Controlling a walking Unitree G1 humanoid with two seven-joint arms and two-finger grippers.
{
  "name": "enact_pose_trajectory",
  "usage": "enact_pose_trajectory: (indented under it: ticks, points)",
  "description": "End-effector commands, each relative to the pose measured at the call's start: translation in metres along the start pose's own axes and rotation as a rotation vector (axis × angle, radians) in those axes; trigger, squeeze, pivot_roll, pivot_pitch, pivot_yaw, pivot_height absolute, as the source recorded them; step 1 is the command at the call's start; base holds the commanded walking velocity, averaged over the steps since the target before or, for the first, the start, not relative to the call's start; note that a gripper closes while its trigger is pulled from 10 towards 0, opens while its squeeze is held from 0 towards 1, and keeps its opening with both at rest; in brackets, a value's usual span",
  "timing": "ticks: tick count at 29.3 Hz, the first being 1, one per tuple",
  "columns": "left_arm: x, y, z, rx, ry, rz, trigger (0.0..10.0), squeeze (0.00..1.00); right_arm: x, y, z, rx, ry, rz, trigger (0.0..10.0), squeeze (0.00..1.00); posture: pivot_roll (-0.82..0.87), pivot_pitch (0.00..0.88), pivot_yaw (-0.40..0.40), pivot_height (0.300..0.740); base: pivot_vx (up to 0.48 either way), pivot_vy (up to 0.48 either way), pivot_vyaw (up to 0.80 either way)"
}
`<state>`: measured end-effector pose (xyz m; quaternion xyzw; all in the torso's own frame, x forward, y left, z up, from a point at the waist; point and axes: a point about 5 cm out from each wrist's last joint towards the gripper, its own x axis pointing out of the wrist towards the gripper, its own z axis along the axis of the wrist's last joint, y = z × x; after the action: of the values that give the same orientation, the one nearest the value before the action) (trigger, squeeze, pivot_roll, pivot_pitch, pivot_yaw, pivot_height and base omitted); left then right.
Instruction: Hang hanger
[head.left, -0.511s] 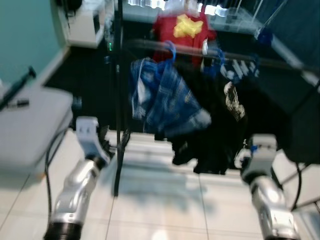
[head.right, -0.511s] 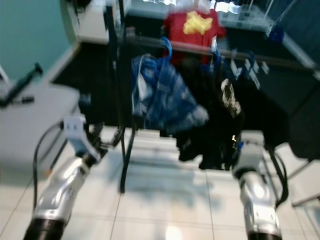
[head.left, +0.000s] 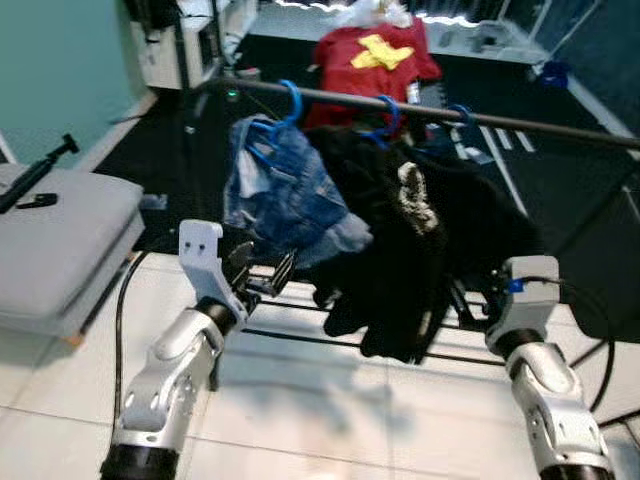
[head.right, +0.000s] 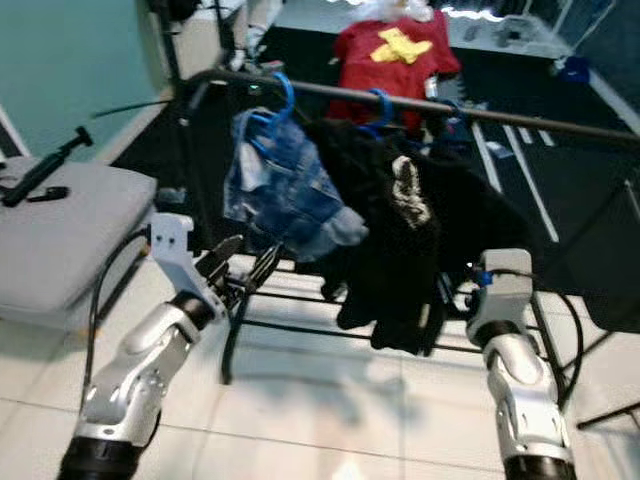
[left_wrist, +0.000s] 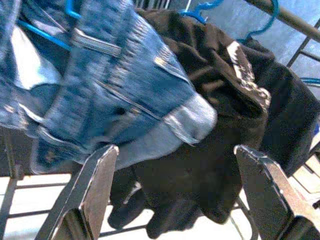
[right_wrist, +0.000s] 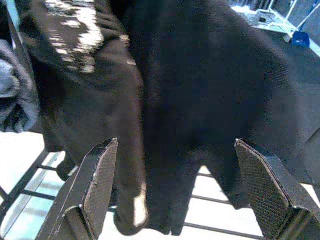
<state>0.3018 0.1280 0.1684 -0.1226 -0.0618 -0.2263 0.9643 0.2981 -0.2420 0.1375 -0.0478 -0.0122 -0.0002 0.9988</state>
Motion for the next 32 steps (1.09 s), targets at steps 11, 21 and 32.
enact_pose_trajectory:
  ticks: [11, 21, 32]
  points:
    - [0.004, -0.001, 0.004, -0.02, -0.002, 0.027, 10.0, 0.0, 0.002, 0.011, 0.01, -0.015, -0.02, 0.07, 10.0, 0.0, -0.02, 0.145, -0.07, 0.74, 0.117, -0.337, 0.0]
    - [0.005, -0.005, 0.009, -0.023, -0.008, 0.019, 10.0, 0.0, 0.001, 0.023, 0.012, -0.034, -0.022, 0.128, 10.0, 0.0, -0.02, 0.144, -0.071, 0.74, 0.469, 0.0, 0.0]
    - [0.011, -0.002, 0.03, -0.002, -0.1, 0.072, 10.0, 0.0, -0.003, 0.04, 0.018, -0.076, -0.057, 0.233, 10.0, 0.0, -0.03, 0.144, -0.07, 0.74, 0.102, 0.0, 0.51]
